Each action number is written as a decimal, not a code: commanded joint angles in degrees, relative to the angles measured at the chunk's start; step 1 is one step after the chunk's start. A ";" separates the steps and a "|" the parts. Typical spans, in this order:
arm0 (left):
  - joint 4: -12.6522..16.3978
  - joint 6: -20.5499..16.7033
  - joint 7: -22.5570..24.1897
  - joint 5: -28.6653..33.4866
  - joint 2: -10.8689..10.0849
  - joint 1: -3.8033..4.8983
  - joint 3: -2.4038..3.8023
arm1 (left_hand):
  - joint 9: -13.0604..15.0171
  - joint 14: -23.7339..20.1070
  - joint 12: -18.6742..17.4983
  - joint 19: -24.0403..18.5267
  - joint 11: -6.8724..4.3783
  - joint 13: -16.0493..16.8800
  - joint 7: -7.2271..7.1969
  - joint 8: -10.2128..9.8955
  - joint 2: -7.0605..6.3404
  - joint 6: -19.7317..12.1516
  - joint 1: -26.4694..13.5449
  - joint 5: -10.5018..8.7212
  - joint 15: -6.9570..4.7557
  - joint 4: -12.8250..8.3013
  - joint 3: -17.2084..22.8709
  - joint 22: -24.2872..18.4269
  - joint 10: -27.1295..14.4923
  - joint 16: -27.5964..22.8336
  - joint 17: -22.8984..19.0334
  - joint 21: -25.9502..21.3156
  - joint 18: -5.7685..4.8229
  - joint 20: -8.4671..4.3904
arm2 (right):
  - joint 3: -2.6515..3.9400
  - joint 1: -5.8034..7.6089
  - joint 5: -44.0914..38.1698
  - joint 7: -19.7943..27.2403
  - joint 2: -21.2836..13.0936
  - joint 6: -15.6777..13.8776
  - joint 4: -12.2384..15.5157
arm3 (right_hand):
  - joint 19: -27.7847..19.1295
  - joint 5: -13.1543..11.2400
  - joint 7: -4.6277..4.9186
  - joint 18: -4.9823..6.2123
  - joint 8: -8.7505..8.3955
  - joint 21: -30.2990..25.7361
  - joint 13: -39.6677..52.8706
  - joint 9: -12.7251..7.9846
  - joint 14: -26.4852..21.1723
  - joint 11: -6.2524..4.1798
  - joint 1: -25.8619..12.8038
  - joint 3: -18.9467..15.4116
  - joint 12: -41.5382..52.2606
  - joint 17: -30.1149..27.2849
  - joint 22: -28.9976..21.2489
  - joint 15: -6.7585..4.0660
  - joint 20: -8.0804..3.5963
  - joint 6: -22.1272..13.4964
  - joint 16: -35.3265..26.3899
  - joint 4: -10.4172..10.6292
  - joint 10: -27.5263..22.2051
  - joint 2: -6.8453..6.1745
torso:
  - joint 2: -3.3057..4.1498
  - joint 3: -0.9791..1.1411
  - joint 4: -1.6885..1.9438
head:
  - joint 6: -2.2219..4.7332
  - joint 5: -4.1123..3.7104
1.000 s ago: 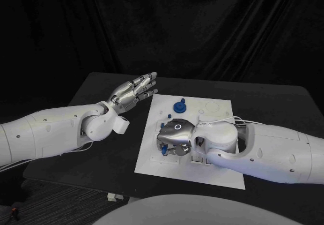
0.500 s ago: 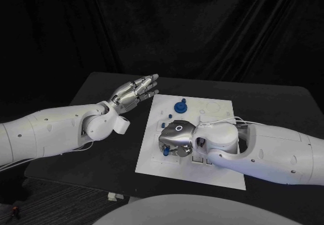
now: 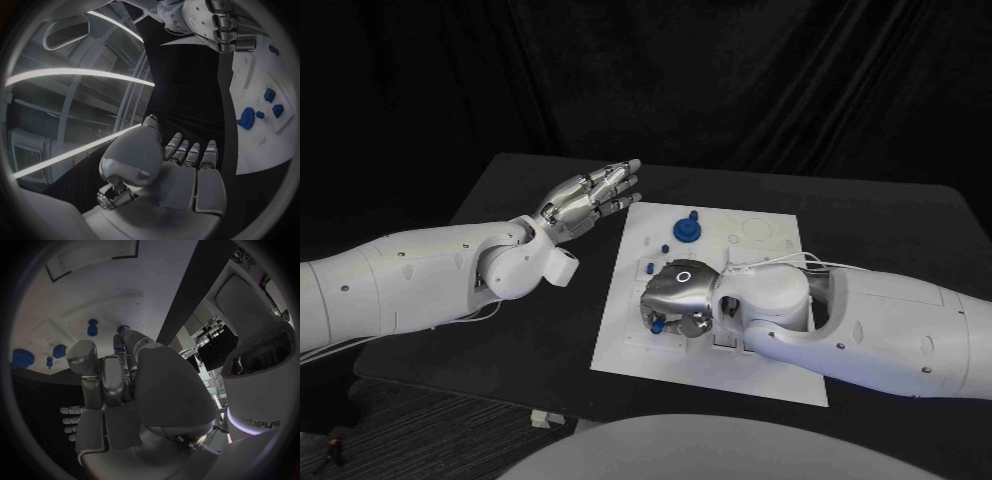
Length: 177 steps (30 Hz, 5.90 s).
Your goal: Assemble the parts on the task board
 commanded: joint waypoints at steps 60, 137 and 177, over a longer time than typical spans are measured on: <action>-1.69 0.55 1.27 -0.05 0.47 -0.63 0.04 | 0.50 -0.02 1.94 0.45 1.75 0.27 2.84 0.90 -1.52 4.58 3.98 5.91 1.69 -0.09 1.78 0.38 0.37 -0.21 -0.07 0.17 0.60 1.97 | -0.06 11.96 36.56 -11.18 -24.94 1.53 5.58 | 4.45 -3.12 -2.90 -1.36 7.66 9.75 85.86 0.61 6.68 -3.31 -26.64 -16.70 84.42 25.88 9.19 -2.68 -1.52 -4.49 18.57 12.03 17.32 4.47 | -0.08 -0.10 -0.05 | -0.01 -4.74; -2.37 3.67 -1.74 -0.05 0.81 -2.49 0.04 | 0.64 -0.02 4.36 0.61 3.48 0.58 4.16 1.32 0.03 5.96 5.00 5.85 2.25 -0.08 3.03 0.60 0.96 -0.20 -0.06 0.31 0.62 2.68 | -0.09 1.53 36.33 -33.99 -25.80 10.28 8.10 | 6.97 -3.59 -4.98 -3.33 7.83 25.69 85.86 21.60 6.68 -5.07 -34.62 -26.69 84.42 25.88 11.72 -4.15 -3.39 0.20 18.57 10.20 17.32 7.25 | -0.08 -0.09 -0.11 | -0.01 -6.23; -2.68 4.58 -2.17 -0.05 0.84 -2.60 0.04 | 0.65 0.08 4.85 0.73 3.83 0.62 4.32 1.30 0.04 6.09 5.22 6.00 2.58 -0.14 3.19 0.76 1.14 0.18 0.09 0.40 0.62 2.91 | -0.08 2.99 65.94 -28.58 -23.62 -2.97 8.80 | 6.39 21.92 -5.16 -2.78 14.50 22.70 85.86 33.18 6.37 -5.31 -32.77 -8.75 84.42 24.34 10.99 -4.51 -3.92 -8.27 17.80 -1.40 17.32 6.28 | -0.07 -0.10 -0.05 | -0.01 -5.45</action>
